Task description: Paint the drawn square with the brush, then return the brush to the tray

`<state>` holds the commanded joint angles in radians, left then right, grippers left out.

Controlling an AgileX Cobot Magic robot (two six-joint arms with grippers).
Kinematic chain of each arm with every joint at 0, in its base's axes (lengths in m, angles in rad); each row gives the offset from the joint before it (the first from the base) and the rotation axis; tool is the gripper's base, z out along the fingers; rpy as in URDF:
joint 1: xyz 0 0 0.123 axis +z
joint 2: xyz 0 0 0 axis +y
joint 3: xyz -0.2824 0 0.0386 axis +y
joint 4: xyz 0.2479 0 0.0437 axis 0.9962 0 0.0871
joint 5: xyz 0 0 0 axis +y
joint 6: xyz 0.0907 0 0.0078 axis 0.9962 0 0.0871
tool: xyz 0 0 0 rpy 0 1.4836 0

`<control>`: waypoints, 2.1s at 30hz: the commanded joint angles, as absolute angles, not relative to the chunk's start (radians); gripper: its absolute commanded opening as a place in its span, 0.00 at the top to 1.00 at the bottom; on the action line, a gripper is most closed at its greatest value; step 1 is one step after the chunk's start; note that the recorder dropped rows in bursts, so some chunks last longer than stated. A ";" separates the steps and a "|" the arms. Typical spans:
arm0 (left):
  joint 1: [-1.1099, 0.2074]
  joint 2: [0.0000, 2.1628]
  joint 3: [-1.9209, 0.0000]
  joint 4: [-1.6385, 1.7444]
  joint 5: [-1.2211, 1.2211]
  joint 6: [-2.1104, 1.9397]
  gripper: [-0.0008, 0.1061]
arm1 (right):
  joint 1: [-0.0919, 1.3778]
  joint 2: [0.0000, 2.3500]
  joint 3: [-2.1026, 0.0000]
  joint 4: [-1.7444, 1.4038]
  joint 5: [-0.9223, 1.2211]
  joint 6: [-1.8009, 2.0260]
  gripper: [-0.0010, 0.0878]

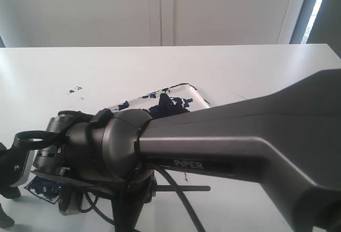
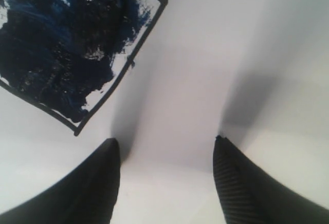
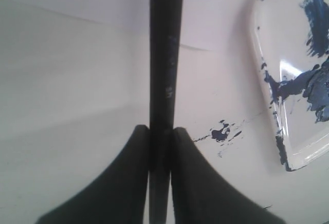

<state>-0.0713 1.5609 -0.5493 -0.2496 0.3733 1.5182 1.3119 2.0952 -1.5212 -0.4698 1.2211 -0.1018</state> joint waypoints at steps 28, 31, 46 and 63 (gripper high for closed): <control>-0.071 1.561 -0.549 -0.250 0.326 1.518 0.44 | 1.366 2.029 -1.415 -0.748 1.221 -0.055 0.99; -0.071 1.559 -0.549 -0.284 0.310 1.514 0.44 | 1.366 1.995 -1.415 -0.738 1.221 -0.070 0.99; -0.071 1.347 -0.549 -0.393 0.422 1.080 0.44 | 1.266 1.982 -1.415 -0.786 1.221 -0.021 0.99; -0.071 1.392 -0.549 -0.510 0.368 0.754 0.44 | 1.227 1.952 -1.417 -0.778 1.221 -0.015 0.99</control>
